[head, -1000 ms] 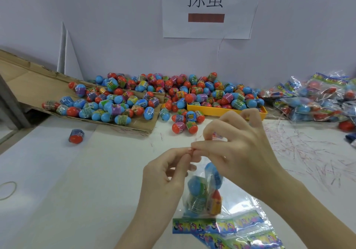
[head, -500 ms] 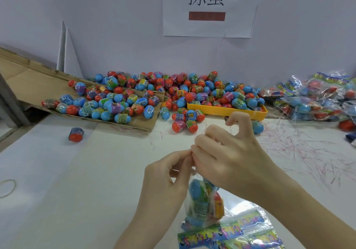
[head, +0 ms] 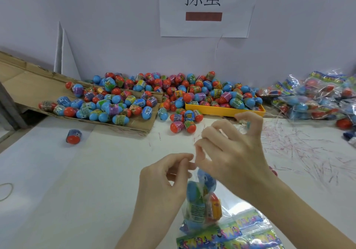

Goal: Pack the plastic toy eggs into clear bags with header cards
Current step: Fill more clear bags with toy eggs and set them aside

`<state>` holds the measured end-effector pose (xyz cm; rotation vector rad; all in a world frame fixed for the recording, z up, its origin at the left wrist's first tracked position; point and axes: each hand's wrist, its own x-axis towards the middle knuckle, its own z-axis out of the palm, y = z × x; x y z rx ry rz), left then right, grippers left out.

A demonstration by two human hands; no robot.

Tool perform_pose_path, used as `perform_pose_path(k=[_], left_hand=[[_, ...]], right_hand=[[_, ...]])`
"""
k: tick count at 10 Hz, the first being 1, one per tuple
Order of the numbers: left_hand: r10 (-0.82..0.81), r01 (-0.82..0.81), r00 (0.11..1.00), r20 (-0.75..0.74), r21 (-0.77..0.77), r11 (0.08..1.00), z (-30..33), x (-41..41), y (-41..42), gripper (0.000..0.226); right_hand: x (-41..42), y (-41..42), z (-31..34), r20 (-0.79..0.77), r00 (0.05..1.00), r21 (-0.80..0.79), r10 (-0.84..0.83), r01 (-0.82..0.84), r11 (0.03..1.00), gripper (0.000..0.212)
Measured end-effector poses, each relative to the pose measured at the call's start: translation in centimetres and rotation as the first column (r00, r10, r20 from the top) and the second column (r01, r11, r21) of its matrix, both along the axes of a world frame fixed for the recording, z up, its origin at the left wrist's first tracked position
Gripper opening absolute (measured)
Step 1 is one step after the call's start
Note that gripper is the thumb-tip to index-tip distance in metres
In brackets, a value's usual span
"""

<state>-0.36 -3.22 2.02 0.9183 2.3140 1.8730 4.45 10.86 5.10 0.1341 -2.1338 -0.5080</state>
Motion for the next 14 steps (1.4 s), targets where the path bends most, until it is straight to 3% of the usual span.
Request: perform_pose_path(k=[1, 2, 3, 4, 5, 6, 7, 8, 9, 10, 11, 12, 13, 14], left_hand=[[0.012, -0.019, 0.995, 0.097, 0.065, 0.998, -0.4, -0.2, -0.4, 0.036], [0.015, -0.034, 0.990, 0.141, 0.134, 0.990, -0.5, -0.5, -0.6, 0.035], [0.010, -0.039, 0.986, 0.166, 0.170, 0.985, -0.5, -0.6, -0.5, 0.034], [0.008, -0.039, 0.984, 0.180, 0.171, 0.985, -0.8, -0.6, -0.4, 0.035], [0.002, -0.037, 0.981, 0.192, 0.179, 0.983, -0.8, -0.8, -0.3, 0.035], [-0.008, -0.028, 0.980, 0.200, 0.175, 0.984, -0.8, -0.8, -0.3, 0.034], [-0.015, -0.021, 0.979, 0.205, 0.174, 0.985, -0.7, -0.8, -0.3, 0.033], [-0.013, -0.024, 0.978, 0.207, 0.172, 0.985, -0.7, -0.8, -0.3, 0.033], [-0.015, -0.023, 0.978, 0.207, 0.177, 0.984, -0.7, -0.8, -0.3, 0.034], [-0.023, -0.015, 0.977, 0.210, 0.176, 0.984, -0.5, -0.7, -0.3, 0.033], [-0.030, -0.007, 0.977, 0.211, 0.171, 0.985, -0.5, -0.8, -0.2, 0.033], [-0.033, -0.004, 0.977, 0.211, 0.173, 0.985, -0.5, -0.8, -0.1, 0.033], [-0.047, 0.010, 0.977, 0.209, 0.172, 0.985, -0.4, -0.8, -0.1, 0.034], [-0.046, 0.011, 0.979, 0.198, 0.174, 0.985, -0.5, -1.0, 0.0, 0.034]], right_hand=[[0.3, 1.9, 0.9, -0.009, 1.000, -0.247, -0.020, 0.018, 0.969, 0.016], [1.5, 5.5, 1.1, 0.044, 0.993, -0.541, -0.106, 0.113, 0.833, 0.012], [2.7, 10.2, 0.9, 0.230, 0.955, -0.797, -0.188, 0.296, 0.527, 0.017], [3.8, 14.5, 1.0, 0.470, 0.759, -0.674, -0.451, 0.638, 0.371, 0.021], [4.4, 16.2, 1.7, 0.495, 0.672, -0.541, -0.550, 0.734, 0.410, 0.022], [4.2, 16.7, 3.1, 0.590, 0.681, -0.497, -0.434, 0.730, 0.469, 0.037], [3.7, 17.0, 3.9, 0.663, 0.702, -0.549, -0.259, 0.691, 0.470, 0.057], [4.1, 16.6, 5.3, 0.323, 0.943, -0.838, -0.084, 0.326, 0.438, 0.051], [4.8, 15.6, 6.1, -0.341, 0.906, -0.938, 0.252, -0.310, -0.153, 0.031], [4.1, 16.7, 4.4, 0.041, 0.983, -0.989, 0.177, 0.014, 0.150, 0.044], [3.2, 17.4, 3.5, 0.913, 0.400, -0.329, -0.080, 0.839, 0.434, 0.087], [4.4, 15.4, 4.4, 0.446, 0.535, -0.872, 0.717, 0.439, 0.215, 0.094], [5.1, 15.4, 3.2, 0.174, 0.813, -0.858, 0.556, 0.402, -0.319, 0.055], [2.5, 15.6, 4.3, 0.324, 0.899, -0.943, 0.295, 0.334, 0.020, 0.059]])
